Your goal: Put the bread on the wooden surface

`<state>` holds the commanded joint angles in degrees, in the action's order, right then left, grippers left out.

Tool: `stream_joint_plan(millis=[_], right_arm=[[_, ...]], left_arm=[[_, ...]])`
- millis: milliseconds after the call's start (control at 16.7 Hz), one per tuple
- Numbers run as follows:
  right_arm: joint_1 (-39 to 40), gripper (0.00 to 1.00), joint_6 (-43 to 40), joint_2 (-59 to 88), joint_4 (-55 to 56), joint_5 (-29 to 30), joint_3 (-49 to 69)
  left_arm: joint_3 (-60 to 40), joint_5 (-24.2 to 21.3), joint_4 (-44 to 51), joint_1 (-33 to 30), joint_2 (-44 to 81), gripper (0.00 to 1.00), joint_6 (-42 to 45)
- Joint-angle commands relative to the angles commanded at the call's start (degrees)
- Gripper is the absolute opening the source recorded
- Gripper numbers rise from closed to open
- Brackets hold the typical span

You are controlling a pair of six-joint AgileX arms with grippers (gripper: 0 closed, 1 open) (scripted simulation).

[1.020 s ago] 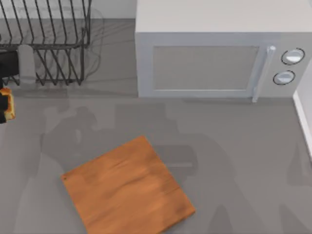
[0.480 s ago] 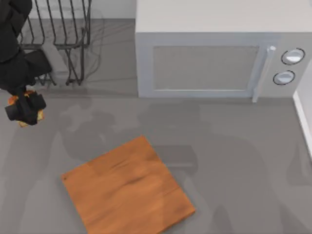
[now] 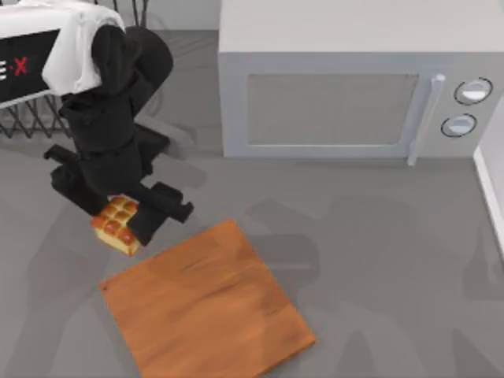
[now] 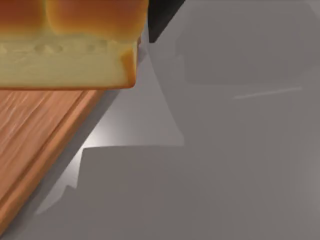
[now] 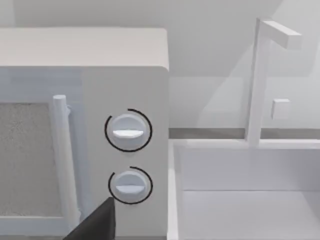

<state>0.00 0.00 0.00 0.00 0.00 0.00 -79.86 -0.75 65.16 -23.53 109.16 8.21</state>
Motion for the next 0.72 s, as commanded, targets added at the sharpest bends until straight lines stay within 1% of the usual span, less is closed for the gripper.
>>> stream_joint_plan(millis=[180, 360, 540, 720], right_arm=[[0.00, 1.00, 0.00, 0.00, 0.00, 0.00, 0.00], [0.00, 1.00, 0.00, 0.00, 0.00, 0.00, 0.00], [0.00, 1.00, 0.00, 0.00, 0.00, 0.00, 0.00], [0.00, 1.00, 0.00, 0.00, 0.00, 0.00, 0.00]], left_arm=[[3.01, -0.18, -1.34, -6.36, -1.33, 0.00, -18.87], [5.45, -0.12, -3.11, -11.89, -3.20, 0.00, -34.00], [7.17, 0.15, -4.89, -16.08, -5.15, 0.00, -43.96], [8.09, 0.40, -6.01, -18.17, -6.45, 0.00, -48.54]])
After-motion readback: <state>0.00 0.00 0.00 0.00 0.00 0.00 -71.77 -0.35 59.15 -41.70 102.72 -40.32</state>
